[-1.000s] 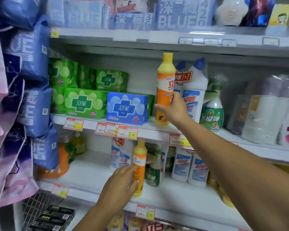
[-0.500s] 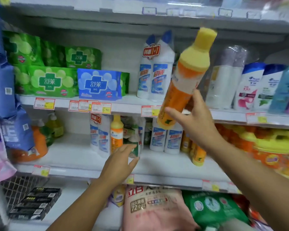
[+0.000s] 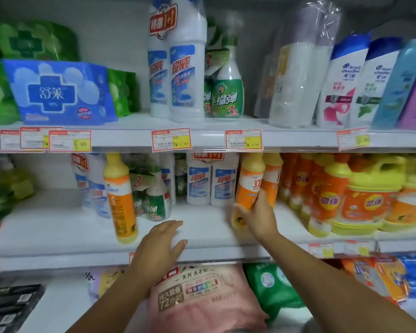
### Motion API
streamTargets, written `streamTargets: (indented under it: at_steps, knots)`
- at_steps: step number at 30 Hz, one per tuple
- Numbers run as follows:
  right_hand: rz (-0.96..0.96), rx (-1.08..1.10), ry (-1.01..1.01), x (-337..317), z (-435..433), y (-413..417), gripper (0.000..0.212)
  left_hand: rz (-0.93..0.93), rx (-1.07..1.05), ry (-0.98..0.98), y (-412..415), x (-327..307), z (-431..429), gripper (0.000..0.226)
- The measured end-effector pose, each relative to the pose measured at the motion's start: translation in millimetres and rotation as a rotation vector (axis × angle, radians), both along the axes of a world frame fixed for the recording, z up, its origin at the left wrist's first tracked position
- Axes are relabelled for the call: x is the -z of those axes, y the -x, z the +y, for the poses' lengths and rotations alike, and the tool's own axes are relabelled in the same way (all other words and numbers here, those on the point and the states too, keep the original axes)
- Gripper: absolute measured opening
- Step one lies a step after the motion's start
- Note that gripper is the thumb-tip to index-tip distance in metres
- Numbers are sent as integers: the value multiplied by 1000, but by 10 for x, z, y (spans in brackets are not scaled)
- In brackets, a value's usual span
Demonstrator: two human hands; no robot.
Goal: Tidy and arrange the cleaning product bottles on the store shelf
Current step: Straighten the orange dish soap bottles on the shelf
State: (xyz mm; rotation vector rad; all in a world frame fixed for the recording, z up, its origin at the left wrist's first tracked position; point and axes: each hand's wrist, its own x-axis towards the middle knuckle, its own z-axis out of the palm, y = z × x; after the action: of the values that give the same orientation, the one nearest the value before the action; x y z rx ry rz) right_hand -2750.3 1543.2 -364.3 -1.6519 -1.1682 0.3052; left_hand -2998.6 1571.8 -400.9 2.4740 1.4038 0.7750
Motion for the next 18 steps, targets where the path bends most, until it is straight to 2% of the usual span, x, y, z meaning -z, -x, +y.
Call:
streamTargets:
  at_steps: [10,14,18]
  knots:
    - [-30,116,45,126,383,-125,62,35,-12,-5,-65,330,284,52]
    - [47,95,45,238,291,-57,56,-25,-10,-5,22,293,223,52]
    - [-25,238,-137,303,74,323,51,-84,-35,-19,247,189,75,49]
